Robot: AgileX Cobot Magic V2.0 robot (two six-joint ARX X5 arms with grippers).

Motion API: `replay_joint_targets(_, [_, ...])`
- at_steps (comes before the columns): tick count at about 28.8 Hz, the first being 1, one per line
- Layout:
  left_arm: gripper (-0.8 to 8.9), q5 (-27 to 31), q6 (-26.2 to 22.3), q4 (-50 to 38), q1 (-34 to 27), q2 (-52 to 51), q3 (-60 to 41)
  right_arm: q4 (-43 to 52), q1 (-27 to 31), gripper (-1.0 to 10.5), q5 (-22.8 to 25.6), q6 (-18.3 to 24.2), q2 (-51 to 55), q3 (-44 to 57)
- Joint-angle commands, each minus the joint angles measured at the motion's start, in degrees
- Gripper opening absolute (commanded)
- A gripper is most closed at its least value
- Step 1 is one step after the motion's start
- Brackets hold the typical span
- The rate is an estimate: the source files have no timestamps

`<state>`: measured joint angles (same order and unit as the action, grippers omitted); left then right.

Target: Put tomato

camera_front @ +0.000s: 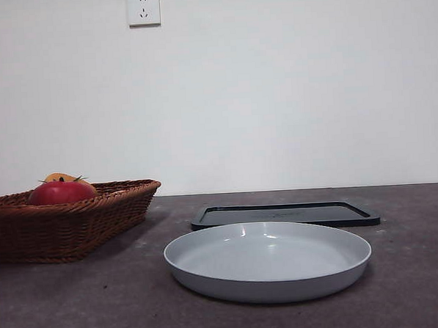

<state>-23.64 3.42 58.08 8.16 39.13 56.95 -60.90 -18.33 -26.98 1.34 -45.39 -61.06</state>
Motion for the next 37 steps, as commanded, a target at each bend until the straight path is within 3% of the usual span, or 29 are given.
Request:
replay_joint_targets(1, [4.31,1.97,-1.09,-1.44,0.15,1.33,1.25,0.87,-0.31,4.3,0.00,0.55,-0.24,-1.09])
replay_joint_targets(3, [4.71,2.19,-1.09,-2.10,0.17,2.45,1.22,0.85,-0.31,4.3,0.00,0.55,-0.26,-1.09])
replay_joint_targets(9, [4.74,2.23,-1.51,-5.11,0.17,7.37,1.25,0.87,-0.31,4.3,0.00,0.46,-0.26,-1.09])
replay_joint_targets(22, [4.72,7.45,-5.46,-23.41,0.17,24.90,1.25,0.85,-0.31,4.3,-0.02,0.42,-0.26,-1.09])
replay_joint_targets(37, [4.73,9.29,-9.42,-34.64,0.22,42.69,1.25,0.83,-0.31,4.3,-0.02,0.13,-0.24,-1.09])
